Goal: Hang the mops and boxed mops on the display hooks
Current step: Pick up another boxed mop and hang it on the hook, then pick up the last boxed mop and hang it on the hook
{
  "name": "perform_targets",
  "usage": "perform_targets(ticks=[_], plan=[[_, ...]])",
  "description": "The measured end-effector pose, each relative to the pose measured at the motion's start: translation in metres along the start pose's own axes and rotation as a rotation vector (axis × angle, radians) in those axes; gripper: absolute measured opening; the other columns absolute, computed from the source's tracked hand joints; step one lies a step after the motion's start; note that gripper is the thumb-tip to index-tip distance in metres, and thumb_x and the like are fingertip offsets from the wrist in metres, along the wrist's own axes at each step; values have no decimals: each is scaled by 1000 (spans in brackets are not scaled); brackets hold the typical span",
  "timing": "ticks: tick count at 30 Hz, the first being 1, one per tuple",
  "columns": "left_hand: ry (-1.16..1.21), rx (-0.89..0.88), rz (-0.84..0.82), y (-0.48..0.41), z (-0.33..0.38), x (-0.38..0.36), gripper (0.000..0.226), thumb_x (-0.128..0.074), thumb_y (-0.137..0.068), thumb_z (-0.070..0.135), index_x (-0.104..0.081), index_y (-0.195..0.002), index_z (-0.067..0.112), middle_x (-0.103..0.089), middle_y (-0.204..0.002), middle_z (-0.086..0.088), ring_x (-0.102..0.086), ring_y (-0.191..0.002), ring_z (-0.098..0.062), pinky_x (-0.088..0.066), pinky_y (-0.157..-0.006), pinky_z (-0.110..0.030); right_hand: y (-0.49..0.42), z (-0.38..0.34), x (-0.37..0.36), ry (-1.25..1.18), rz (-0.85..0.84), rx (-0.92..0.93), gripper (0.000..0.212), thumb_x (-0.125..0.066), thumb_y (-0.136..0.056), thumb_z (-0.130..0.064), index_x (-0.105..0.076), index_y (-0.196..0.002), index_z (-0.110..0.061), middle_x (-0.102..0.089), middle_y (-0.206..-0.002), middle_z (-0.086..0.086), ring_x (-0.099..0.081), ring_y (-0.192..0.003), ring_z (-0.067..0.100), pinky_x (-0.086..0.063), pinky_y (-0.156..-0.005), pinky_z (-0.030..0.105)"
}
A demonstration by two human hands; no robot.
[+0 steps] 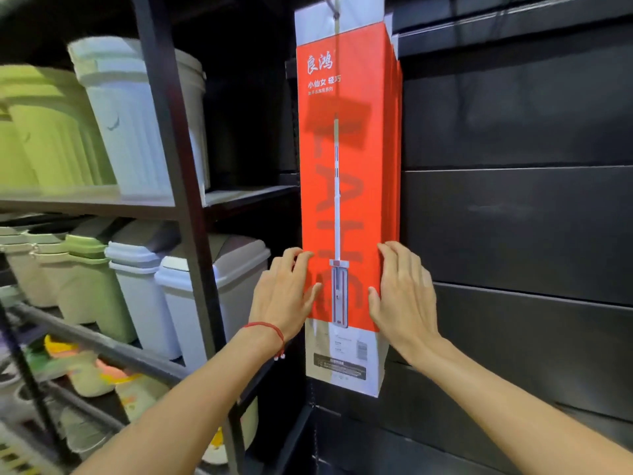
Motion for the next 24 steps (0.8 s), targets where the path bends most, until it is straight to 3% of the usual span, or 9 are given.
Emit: perform_targets(ticks=[2, 6, 14, 18, 24], plan=[[-73, -59, -60, 23, 0, 11, 47, -58, -101, 41, -49, -141, 20, -52, -138, 0, -57, -112, -24, -51, -86, -38, 20, -9, 9, 71, -9, 32, 69, -82, -74, -10, -54, -137, -7, -59, -136, 10, -57, -126, 29, -48, -106, 45], [-173, -89, -143, 69, -4, 28, 42, -47, -102, 43, -52, -137, 22, -56, -131, -1, -56, -110, -25, -44, -86, -39, 64, -30, 26, 138, -91, 65, 60, -80, -73, -16, -62, -129, -6, -63, -130, 10, -58, -124, 30, -46, -107, 46], [-261, -108, -242, 169, -15, 44, 40, -44, -101, 40, -52, -135, 21, -58, -125, -3, -57, -110, -27, -49, -87, -43, 152, -85, 35, 168, -273, 205, 37, -66, -81, -28, -67, -115, -13, -66, -114, 4, -60, -108, 27, -43, -98, 38], [-279, -55, -289, 225, -30, 48, 35, -46, -100, 40, -52, -129, 21, -59, -121, -4, -58, -108, -28, -48, -84, -44, 191, -110, 27, 139, -359, 251, 33, -60, -86, -36, -67, -111, -16, -67, -109, 2, -61, -105, 26, -47, -96, 40], [-318, 120, -383, 323, -58, 53, 30, -53, -96, 37, -58, -120, 20, -63, -114, -3, -60, -104, -29, -51, -80, -43, 251, -158, -1, -12, -496, 414, 42, -48, -94, -44, -69, -120, -17, -69, -115, 1, -62, -111, 26, -47, -99, 42]])
Point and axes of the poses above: each hand's wrist, its own y-axis away from the middle knuckle, its own x-axis out of the back of the hand, z = x × y, the point moved 6 cm from there along -y, towards the middle knuckle
